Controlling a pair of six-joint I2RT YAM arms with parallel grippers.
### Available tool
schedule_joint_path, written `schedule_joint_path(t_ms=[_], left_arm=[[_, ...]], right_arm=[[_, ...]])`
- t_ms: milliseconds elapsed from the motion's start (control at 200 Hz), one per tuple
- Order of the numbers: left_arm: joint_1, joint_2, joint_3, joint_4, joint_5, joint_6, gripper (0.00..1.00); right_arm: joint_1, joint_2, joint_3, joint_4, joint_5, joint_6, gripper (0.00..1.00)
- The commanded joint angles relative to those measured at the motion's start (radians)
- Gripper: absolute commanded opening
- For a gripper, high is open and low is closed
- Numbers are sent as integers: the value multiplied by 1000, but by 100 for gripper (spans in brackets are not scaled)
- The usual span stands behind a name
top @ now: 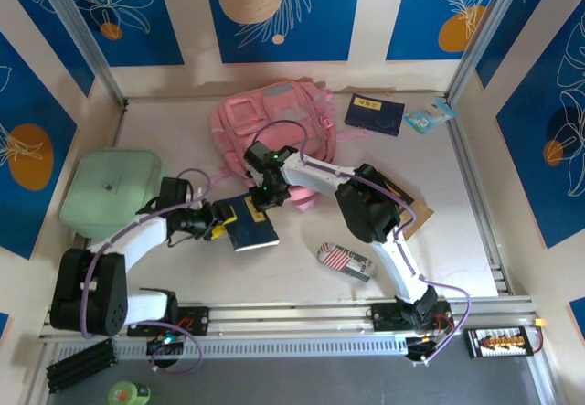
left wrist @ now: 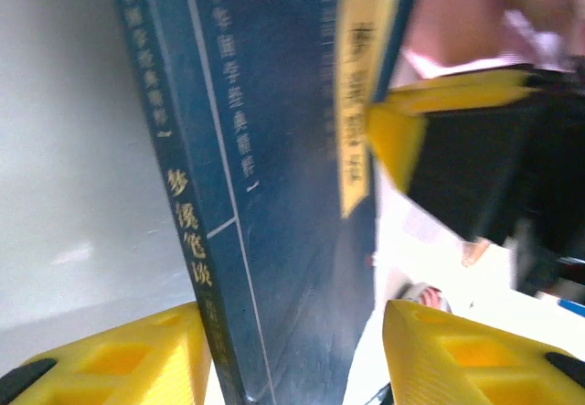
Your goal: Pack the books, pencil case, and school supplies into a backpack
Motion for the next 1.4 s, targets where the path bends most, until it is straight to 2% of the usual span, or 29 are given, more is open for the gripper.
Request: schedule_joint_path(t_ms=[0,320,425,555,700,805,925,1015,1185,1285,1395], left_arm=[[-9,-27,-15,152,87,-37,51],[-11,68,-48,257,105,-93,47],[-11,84,-44,261,96,-94,42],[-11,84,-41,236,76,-85,29],[-11,32,-8,100,20,-18,11],[-10,-43,42,-60,-54,60,0],[-9,-141,110,-201,-134,132,0],[-10,-196,159,-228,-148,150,0],[-11,-223,212,-96,-97,78,0],[-13,-192,240,80,-63,-6,0],[-21,-126,279,301,-74,-116,0]], right_arm=[[11,80,-35,-52,-32,10,16],[8,86,-33,-50,-44,10,16],[9,86,-33,-49,-46,9,16],[9,75,-39,-44,-43,8,16],[9,-5,-85,12,-43,13,18],[5,-96,-126,82,-43,26,24],[-8,-207,-181,178,-49,54,36],[-28,-293,-236,262,-67,86,42],[-92,-461,-366,421,-72,189,56],[-154,-552,-453,515,-96,273,63],[-239,-635,-552,630,-158,384,70]])
